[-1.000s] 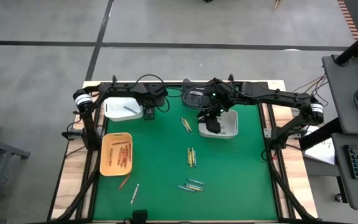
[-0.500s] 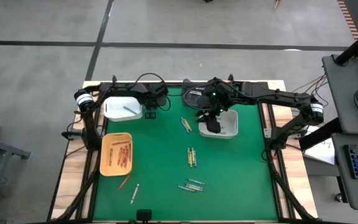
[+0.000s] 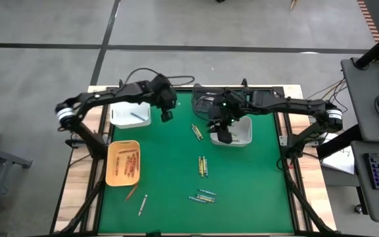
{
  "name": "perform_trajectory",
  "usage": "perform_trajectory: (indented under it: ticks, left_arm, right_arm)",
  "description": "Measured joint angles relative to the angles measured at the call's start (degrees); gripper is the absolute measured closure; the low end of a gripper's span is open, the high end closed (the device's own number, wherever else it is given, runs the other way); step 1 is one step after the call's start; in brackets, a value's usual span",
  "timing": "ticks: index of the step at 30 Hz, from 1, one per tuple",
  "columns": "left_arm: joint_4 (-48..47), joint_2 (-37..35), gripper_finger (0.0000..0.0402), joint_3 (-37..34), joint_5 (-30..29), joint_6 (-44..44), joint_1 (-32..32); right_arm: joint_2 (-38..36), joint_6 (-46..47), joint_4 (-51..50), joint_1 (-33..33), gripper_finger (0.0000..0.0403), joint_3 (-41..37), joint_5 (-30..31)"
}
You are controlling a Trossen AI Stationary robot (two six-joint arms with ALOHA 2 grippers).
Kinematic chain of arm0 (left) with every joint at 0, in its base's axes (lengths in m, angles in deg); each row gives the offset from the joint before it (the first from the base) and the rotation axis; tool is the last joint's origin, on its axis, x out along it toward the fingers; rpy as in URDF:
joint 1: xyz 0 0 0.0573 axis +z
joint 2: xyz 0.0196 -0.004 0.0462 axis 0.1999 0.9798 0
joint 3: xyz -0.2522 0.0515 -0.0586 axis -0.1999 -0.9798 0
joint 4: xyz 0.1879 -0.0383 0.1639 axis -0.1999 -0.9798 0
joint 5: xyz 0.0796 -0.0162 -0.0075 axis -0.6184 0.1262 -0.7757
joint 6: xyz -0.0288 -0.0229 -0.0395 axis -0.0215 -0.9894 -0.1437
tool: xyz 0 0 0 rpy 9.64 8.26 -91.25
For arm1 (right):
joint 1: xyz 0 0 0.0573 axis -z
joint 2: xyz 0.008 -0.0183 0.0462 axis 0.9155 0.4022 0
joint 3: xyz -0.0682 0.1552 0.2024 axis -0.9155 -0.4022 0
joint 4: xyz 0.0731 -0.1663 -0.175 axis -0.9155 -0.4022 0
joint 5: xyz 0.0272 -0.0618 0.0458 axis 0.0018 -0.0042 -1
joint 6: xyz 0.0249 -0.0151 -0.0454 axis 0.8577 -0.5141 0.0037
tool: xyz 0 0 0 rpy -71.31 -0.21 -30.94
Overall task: Sort crayons
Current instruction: Put the white crayon into the black bin
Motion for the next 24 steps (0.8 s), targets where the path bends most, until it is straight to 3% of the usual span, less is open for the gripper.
perform_trajectory:
  ticks: [6,13,18,24]
  left_arm:
    - [16.59,-9.84,0.0401,-5.03,6.19,-9.31,-4.57]
    - [43.46,-18.97,0.0401,-17.12,4.55,-17.20,-14.60]
    - [59.01,-20.83,0.0401,-25.53,-1.17,-20.01,-21.40]
    - [64.11,-20.50,0.0402,-30.87,-7.04,-19.82,-26.76]
  right_arm:
    - [0.00,5.62,23.27,-0.11,0.0284,-13.32,0.04]
    - [0.00,9.14,56.63,-0.13,0.0284,-26.45,0.04]
    - [0.00,9.87,64.55,-0.26,0.0284,-27.73,0.04]
    - [0.00,9.83,64.83,-1.48,0.0284,-24.26,0.00]
